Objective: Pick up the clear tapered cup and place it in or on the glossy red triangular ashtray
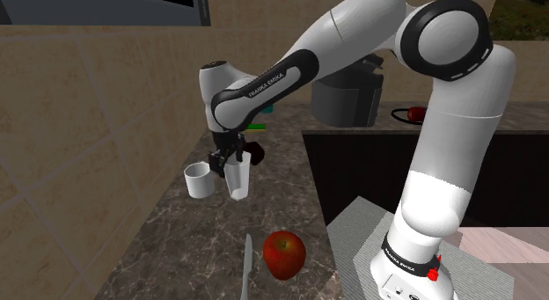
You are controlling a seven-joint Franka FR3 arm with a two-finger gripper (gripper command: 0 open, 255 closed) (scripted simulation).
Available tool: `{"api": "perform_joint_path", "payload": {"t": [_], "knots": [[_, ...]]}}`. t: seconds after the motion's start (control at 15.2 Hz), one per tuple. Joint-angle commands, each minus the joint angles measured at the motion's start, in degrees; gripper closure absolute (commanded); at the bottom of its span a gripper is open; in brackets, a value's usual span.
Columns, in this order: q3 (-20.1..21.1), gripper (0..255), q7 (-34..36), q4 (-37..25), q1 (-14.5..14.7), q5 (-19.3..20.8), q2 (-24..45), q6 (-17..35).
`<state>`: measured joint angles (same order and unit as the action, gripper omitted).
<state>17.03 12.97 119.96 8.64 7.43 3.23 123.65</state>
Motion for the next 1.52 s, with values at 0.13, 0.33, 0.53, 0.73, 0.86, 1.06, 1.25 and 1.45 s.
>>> {"api": "perform_joint_path", "payload": {"t": [0.13, 0.33, 0.53, 0.73, 0.86, 1.06, 1.25, 1.45], "knots": [[-0.1, 0, 0.4, 1.2, -0.1, 0.7, 1.4, 2.5], [-0.2, 0, 0.4, 1.2, -0.1, 0.7, 1.4, 2.5], [-0.2, 0, 0.4, 1.2, -0.1, 0.7, 1.4, 2.5], [-0.1, 255, 0.4, 1.2, -0.1, 0.7, 1.4, 2.5], [-0.1, 255, 0.4, 1.2, -0.1, 0.7, 1.4, 2.5], [-0.1, 255, 0.5, 1.2, 0.0, 0.7, 1.3, 2.5], [-0.2, 255, 0.4, 1.2, -0.1, 0.7, 1.4, 2.5], [-0.1, 255, -0.1, 0.1, -0.1, 0.1, 0.3, 0.4]]}}
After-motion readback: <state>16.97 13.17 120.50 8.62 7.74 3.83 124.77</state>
